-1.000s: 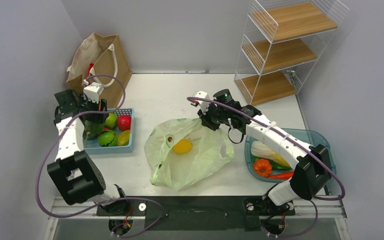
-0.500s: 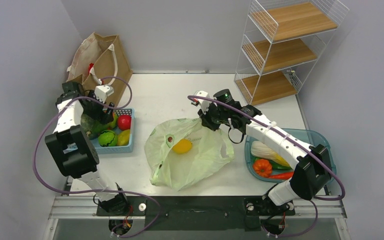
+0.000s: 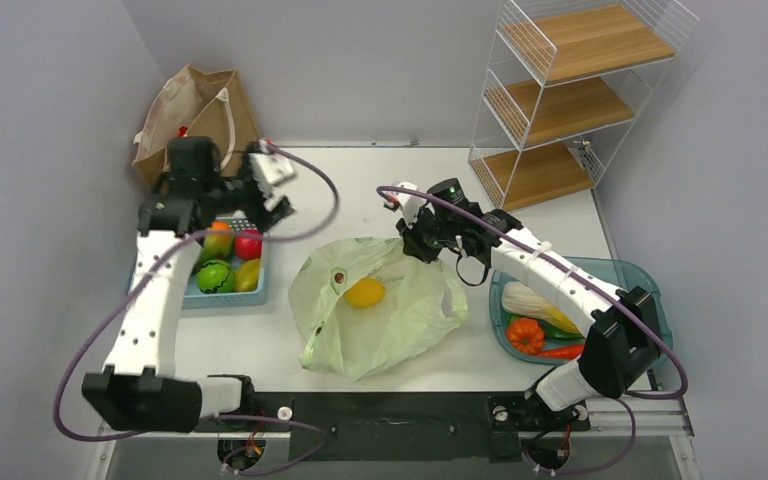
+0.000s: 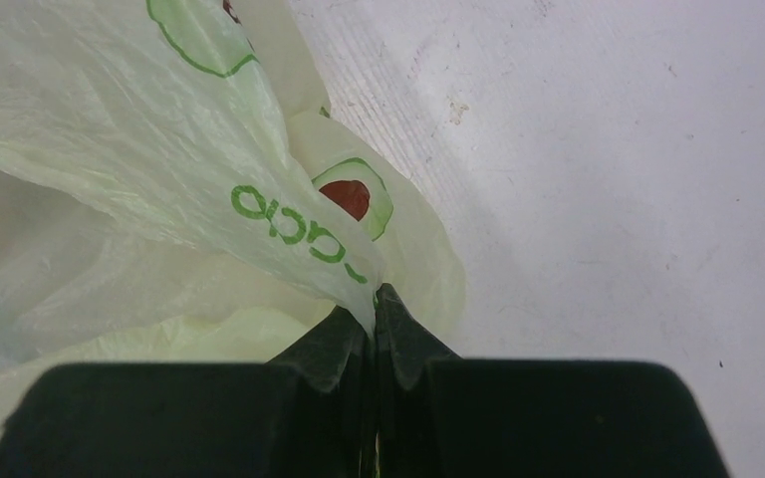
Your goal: Untie the knot of the grocery bags and take out the mixed food
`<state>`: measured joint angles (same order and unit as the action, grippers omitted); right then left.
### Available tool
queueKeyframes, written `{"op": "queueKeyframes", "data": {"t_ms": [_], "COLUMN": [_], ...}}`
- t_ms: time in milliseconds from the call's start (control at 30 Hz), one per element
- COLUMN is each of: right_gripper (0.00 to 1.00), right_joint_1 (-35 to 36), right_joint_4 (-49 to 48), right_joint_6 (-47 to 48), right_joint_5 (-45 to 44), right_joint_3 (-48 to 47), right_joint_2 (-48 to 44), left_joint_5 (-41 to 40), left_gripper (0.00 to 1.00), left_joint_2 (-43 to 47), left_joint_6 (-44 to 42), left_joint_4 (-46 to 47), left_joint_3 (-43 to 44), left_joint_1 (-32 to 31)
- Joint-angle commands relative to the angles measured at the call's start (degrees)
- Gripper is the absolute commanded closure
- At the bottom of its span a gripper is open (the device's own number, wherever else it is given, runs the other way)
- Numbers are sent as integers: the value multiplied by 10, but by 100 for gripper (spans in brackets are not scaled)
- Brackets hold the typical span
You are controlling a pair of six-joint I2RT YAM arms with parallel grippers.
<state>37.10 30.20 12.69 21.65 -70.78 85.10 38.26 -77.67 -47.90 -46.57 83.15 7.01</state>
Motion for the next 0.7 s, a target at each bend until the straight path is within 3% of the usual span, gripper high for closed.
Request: {"op": "queueKeyframes", "data": {"t_ms": [0, 167, 267, 567, 667], "right_gripper": [100, 100, 100, 100, 100], "right_joint_1": [-5, -12, -19, -50, -50], "right_joint_4": [-15, -14, -16, -40, -41], "right_joint_6": [-27, -42, -56, -125, -127], "right_joint_5": [26, 34, 42, 98, 108], "right_joint_3": [-5, -10, -12, -8, -5], "right_joint_2": [19, 38, 49, 66, 69], "left_joint_5": [48, -50, -84, -216, -274], "left_gripper": [30, 41, 42, 48, 43], "left_joint_2": [104, 117, 104, 15, -20], "left_joint_6": [29, 52, 62, 45, 25], "left_joint_4": [-15, 35, 64, 107, 123], "left_joint_3": [-28, -108, -148, -195, -218], "left_joint_1": [-220, -480, -551, -586, -585]}}
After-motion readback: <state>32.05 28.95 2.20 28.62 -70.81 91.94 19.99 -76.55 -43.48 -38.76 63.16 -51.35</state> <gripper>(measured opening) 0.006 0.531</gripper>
